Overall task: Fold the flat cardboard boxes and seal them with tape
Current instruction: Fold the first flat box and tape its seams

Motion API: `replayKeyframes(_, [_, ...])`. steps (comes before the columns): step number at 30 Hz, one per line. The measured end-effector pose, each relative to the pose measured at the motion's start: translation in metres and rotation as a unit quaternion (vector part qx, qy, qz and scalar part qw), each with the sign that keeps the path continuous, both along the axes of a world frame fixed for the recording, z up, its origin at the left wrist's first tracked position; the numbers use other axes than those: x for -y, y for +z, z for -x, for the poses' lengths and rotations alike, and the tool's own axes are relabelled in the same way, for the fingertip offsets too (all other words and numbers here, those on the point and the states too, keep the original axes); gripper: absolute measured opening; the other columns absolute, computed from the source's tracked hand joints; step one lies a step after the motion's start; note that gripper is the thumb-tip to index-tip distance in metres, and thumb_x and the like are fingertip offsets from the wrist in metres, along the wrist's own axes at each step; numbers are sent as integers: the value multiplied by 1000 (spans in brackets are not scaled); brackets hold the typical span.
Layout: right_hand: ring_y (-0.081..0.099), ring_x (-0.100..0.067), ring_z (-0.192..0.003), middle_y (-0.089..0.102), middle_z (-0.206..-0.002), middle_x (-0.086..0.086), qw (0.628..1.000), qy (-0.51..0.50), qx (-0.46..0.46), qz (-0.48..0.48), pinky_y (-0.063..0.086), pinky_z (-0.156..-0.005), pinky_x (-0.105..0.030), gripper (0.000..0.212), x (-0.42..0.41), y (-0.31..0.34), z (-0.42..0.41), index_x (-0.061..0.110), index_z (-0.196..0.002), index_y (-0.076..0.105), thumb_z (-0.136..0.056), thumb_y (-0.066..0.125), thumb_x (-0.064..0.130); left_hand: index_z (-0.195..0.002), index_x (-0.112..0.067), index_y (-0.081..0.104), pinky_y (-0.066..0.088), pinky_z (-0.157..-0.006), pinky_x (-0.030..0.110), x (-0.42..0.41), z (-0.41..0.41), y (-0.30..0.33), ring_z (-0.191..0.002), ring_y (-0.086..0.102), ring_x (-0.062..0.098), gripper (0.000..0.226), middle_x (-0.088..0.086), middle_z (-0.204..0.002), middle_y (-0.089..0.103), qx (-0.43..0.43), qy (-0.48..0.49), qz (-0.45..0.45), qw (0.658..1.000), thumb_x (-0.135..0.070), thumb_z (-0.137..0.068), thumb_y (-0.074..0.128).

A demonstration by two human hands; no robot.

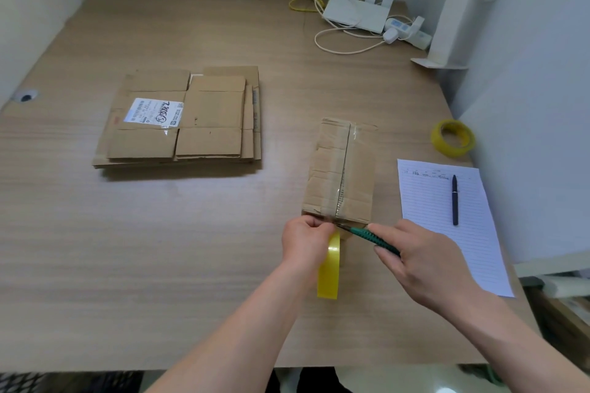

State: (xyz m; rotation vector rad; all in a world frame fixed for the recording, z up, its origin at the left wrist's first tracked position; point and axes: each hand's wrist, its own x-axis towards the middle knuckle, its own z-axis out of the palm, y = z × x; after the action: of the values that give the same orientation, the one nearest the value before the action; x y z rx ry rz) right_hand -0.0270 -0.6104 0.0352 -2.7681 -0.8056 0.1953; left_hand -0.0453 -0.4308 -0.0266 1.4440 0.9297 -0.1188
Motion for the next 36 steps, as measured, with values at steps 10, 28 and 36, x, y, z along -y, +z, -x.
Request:
replayKeyframes(10, [58, -9, -73, 60, -73, 12, 989, -79, -105, -71, 49, -66, -37, 31, 40, -7, -8, 48, -109, 66, -87, 67, 26, -56, -16, 62, 38, -56, 23, -4, -4, 0, -57, 48, 16, 24, -4, -55, 54, -13, -22, -44, 999, -14, -78, 71])
replayKeyframes(28, [44, -28, -93, 49, -107, -8, 929, -322, -151, 97, 40, -75, -39, 61, 101, -121, -25, 20, -147, 34, -90, 55, 24, -57, -12, 62, 35, -54, 26, 1, 24, -31, -53, 46, 18, 23, -9, -48, 53, -78, 0, -89, 993, -11, -78, 70])
replayKeyframes(36, [61, -7, -65, 62, -64, 2, 887, -277, -233, -285, 47, -65, -23, 21, 22, -55, 0, 33, -106, 66, -86, 70, 29, -55, -21, 69, 40, -53, 19, 3, 39, 10, -54, 52, 6, 32, -9, -55, 60, 19, -33, 8, 999, -2, -80, 67])
